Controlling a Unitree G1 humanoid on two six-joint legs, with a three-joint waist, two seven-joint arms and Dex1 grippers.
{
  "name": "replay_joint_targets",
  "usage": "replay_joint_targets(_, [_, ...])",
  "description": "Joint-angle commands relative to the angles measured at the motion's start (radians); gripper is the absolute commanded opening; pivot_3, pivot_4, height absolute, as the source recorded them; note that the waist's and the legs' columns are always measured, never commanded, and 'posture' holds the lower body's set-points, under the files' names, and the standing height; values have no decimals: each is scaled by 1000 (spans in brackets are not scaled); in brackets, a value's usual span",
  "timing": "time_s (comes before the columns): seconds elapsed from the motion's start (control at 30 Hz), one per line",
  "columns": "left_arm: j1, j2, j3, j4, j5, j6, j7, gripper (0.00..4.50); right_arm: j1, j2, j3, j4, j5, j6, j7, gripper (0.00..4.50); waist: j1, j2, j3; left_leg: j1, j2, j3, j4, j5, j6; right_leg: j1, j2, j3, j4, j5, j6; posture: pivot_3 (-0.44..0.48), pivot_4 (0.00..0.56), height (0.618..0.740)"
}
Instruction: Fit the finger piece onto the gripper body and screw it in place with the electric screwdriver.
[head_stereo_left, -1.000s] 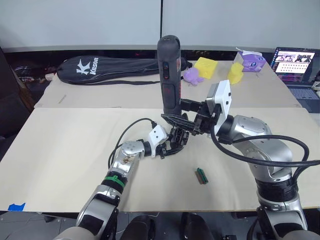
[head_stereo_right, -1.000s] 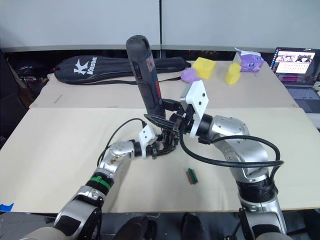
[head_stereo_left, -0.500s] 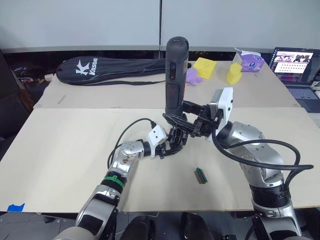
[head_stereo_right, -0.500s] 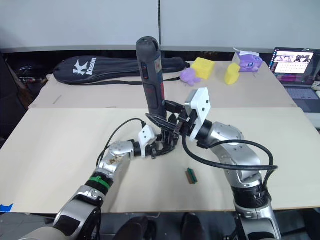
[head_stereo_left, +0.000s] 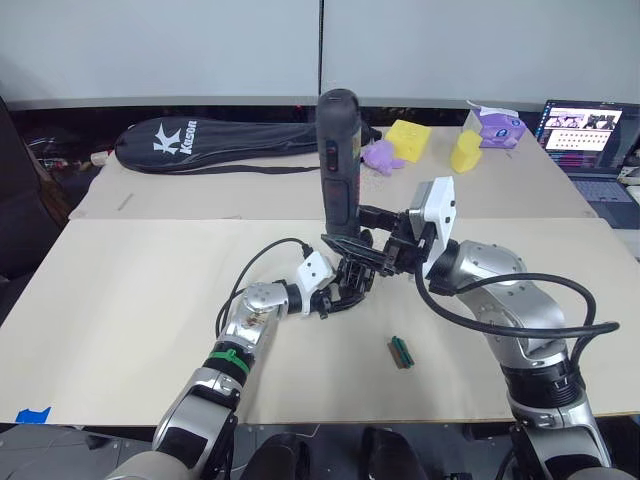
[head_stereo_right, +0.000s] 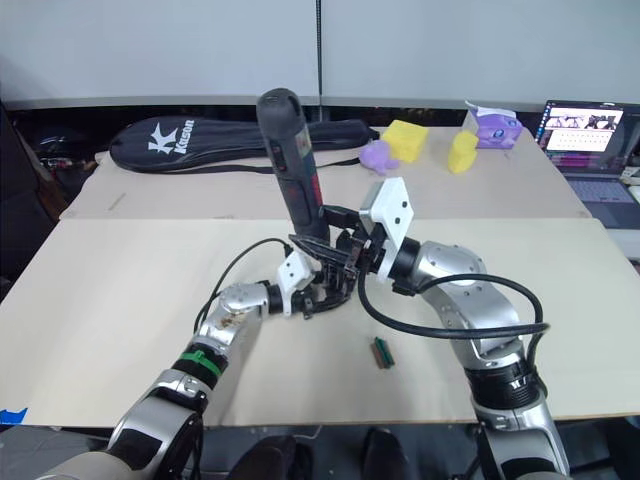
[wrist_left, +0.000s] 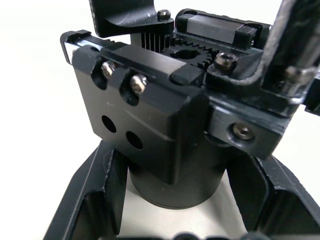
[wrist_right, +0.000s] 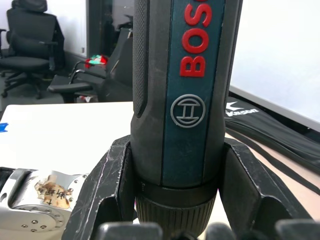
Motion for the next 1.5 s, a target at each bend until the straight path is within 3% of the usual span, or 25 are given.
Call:
replay_joint_targets(0.03, [-29,3,15,-6,-1,-26,3,2319,60,-26,41,110,-56,63,1,1919,0,0,0,1,0,0,0,0,0,0,0,0,0,0,0,0,150,723])
replay_joint_targets(0.83, [-23,1,12,-11,-5,-25,2,2319,92,-46,26,59,-60,1,10,1919,1,0,-3,7,0,0,-8,0,0,3,0,0,-7,0,0,0,150,723])
replay_joint_targets(1.13, [-21,-3,10,-10,-4,-16,2,2319,-57,-51,-89,-80,95,-17,48,1919,3,-1,-3,5,0,0,-9,0,0,2,-1,0,-7,0,0,0,150,723])
replay_joint_targets(1.3, [-17,-4,5,0,2,-11,2,2319,-149,-48,-165,-154,224,30,38,1919,1,0,-1,-19,0,1,-6,8,-11,-20,-1,0,-4,3,-2,0,150,723])
replay_joint_targets(1.5, [-17,-2,3,3,5,-3,-1,2319,-118,-76,-209,-212,322,120,-2,1919,1,0,-1,-20,0,-2,-8,8,-12,-18,-2,-10,-7,3,-2,0,150,723])
